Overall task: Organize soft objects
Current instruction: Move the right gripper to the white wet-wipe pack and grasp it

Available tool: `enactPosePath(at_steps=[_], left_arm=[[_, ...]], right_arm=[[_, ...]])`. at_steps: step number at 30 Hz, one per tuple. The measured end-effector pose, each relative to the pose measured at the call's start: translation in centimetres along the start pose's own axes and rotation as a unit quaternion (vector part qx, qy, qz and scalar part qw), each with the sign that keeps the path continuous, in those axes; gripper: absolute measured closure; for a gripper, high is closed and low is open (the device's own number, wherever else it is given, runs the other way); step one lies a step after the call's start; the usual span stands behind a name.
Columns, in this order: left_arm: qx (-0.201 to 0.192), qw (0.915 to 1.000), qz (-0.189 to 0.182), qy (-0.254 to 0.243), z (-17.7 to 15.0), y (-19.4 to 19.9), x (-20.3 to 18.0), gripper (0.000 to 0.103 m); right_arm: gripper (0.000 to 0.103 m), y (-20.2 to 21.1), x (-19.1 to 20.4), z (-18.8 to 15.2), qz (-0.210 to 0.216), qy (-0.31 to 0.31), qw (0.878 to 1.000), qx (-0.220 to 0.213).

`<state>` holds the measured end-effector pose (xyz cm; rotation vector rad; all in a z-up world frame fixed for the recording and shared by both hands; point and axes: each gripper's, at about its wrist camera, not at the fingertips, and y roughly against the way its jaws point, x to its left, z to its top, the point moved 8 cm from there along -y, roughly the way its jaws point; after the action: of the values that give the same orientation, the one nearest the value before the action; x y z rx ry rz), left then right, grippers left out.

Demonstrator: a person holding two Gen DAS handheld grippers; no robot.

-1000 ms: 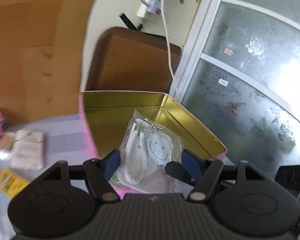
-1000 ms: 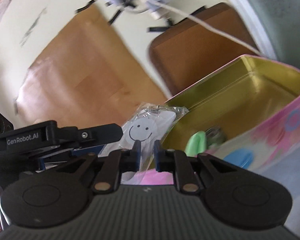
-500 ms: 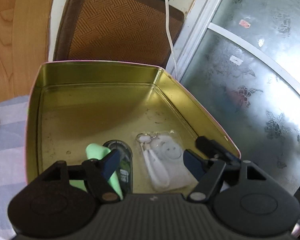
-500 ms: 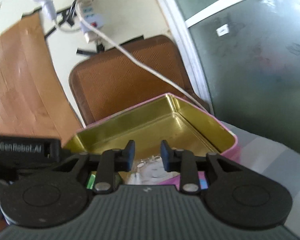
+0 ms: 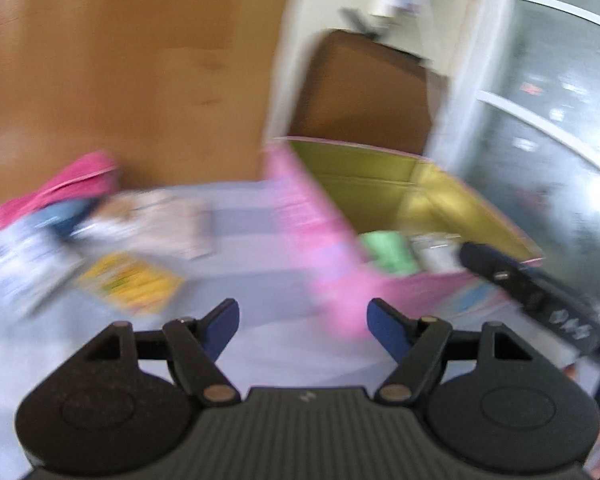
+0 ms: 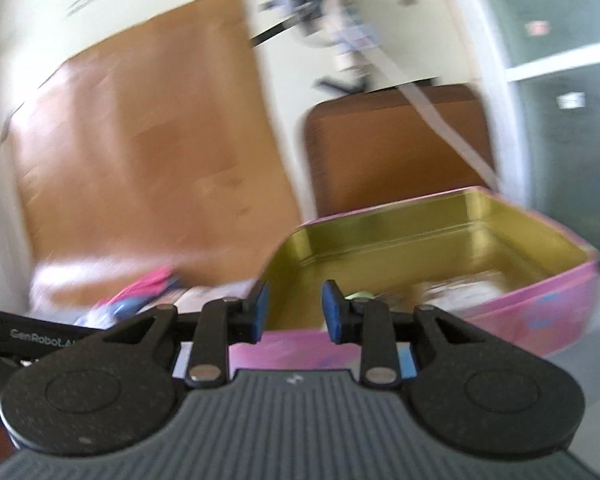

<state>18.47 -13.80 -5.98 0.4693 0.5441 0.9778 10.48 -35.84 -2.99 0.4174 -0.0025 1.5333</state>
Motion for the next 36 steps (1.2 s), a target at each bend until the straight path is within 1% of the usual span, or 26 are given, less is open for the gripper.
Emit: enactPosePath(at_steps=[2, 3, 4, 5, 6, 7, 9, 10, 11, 12, 13, 14, 15, 17, 19, 21, 22, 24, 26, 29, 30, 31, 32, 34, 36], left_arm=[[-0.003, 0.9986, 0.047, 0.025, -1.6, 1.5, 4.8, 0.030], [-0.008, 0.9965, 0.077, 0.031, -2.2, 2.2, 7.1, 0.030], [-0.013, 0.9925, 0.116, 0.038, -2.8, 3.1, 9.6, 0.030], [-0.017, 0.9875, 0.150, 0.047, -3.2, 3.7, 11.9, 0.030], [-0.021, 0.9825, 0.177, 0.056, -3.5, 4.3, 13.7, 0.030], [-0.026, 0.9756, 0.207, 0.068, -3.8, 5.0, 15.9, 0.030], [-0.042, 0.9631, 0.250, 0.092, -4.4, 6.2, 19.5, 0.030], [-0.053, 0.9569, 0.268, 0.099, -4.7, 6.6, 20.6, 0.030], [-0.051, 0.9520, 0.274, 0.127, -5.2, 6.9, 21.7, 0.031], [-0.065, 0.9521, 0.253, 0.158, -5.1, 7.3, 22.4, 0.031], [-0.086, 0.9499, 0.245, 0.174, -4.9, 7.9, 22.7, 0.027], [-0.097, 0.9462, 0.251, 0.179, -4.8, 8.4, 23.0, 0.022], [-0.101, 0.9449, 0.253, 0.181, -4.8, 8.6, 23.2, 0.021], [-0.107, 0.9437, 0.253, 0.185, -4.6, 8.9, 23.3, 0.021], [-0.115, 0.9389, 0.259, 0.196, -4.7, 9.4, 23.6, 0.021], [-0.121, 0.9321, 0.265, 0.216, -4.9, 9.9, 24.0, 0.021], [-0.120, 0.9301, 0.264, 0.226, -5.0, 9.9, 24.3, 0.021], [-0.118, 0.9279, 0.260, 0.239, -5.3, 9.7, 24.9, 0.021], [-0.116, 0.9288, 0.259, 0.239, -5.3, 9.5, 25.0, 0.021], [-0.115, 0.9314, 0.266, 0.220, -5.1, 9.3, 24.5, 0.018], [-0.115, 0.9319, 0.269, 0.215, -5.1, 9.2, 24.3, 0.018], [-0.114, 0.9326, 0.270, 0.210, -5.1, 9.2, 24.1, 0.018], [-0.114, 0.9331, 0.271, 0.207, -5.0, 9.1, 24.1, 0.018], [-0.113, 0.9335, 0.272, 0.204, -5.0, 9.1, 24.0, 0.018], [-0.113, 0.9337, 0.273, 0.202, -5.0, 9.0, 24.0, 0.018]], right_arm=[[0.069, -0.4, 2.5, -0.8, 0.025, 0.020, 0.999, 0.019], [0.069, -0.7, 3.9, -1.4, 0.036, 0.031, 0.998, 0.031], [0.068, -1.0, 5.2, -1.9, 0.045, 0.042, 0.997, 0.042], [0.066, -1.3, 6.6, -2.4, 0.054, 0.053, 0.996, 0.053], [0.061, -1.8, 8.1, -3.0, 0.065, 0.066, 0.994, 0.064], [0.059, -2.2, 9.3, -3.3, 0.073, 0.076, 0.992, 0.073], [0.059, -3.3, 12.1, -4.3, 0.090, 0.095, 0.987, 0.091], [0.059, -4.0, 13.4, -4.7, 0.097, 0.104, 0.985, 0.100], [0.059, -4.5, 14.6, -5.2, 0.102, 0.109, 0.983, 0.108], [0.059, -5.3, 15.8, -5.5, 0.109, 0.111, 0.981, 0.117], [0.059, -6.1, 17.1, -5.7, 0.116, 0.111, 0.979, 0.125], [0.059, -7.0, 18.2, -5.9, 0.123, 0.111, 0.978, 0.131], [0.058, -7.6, 19.3, -6.2, 0.127, 0.111, 0.976, 0.137], [0.049, -8.7, 21.4, -6.5, 0.134, 0.118, 0.973, 0.145], [0.026, -10.0, 23.6, -6.8, 0.138, 0.141, 0.970, 0.140], [0.017, -11.3, 25.9, -7.4, 0.144, 0.178, 0.964, 0.138], [0.015, -11.8, 26.8, -7.8, 0.148, 0.198, 0.959, 0.140], [0.014, -12.7, 28.5, -8.8, 0.152, 0.238, 0.948, 0.145], [0.014, -13.9, 29.7, -10.0, 0.148, 0.275, 0.936, 0.163], [0.014, -16.3, 30.3, -11.3, 0.128, 0.290, 0.928, 0.196], [0.015, -17.1, 30.2, -11.6, 0.121, 0.286, 0.927, 0.211], [0.018, -17.7, 30.1, -11.9, 0.115, 0.282, 0.927, 0.218], [0.023, -18.3, 29.7, -11.8, 0.114, 0.266, 0.932, 0.220], [0.026, -18.8, 29.5, -11.8, 0.123, 0.243, 0.934, 0.230], [0.027, -18.3, 29.3, -11.8, 0.125, 0.239, 0.935, 0.229]])
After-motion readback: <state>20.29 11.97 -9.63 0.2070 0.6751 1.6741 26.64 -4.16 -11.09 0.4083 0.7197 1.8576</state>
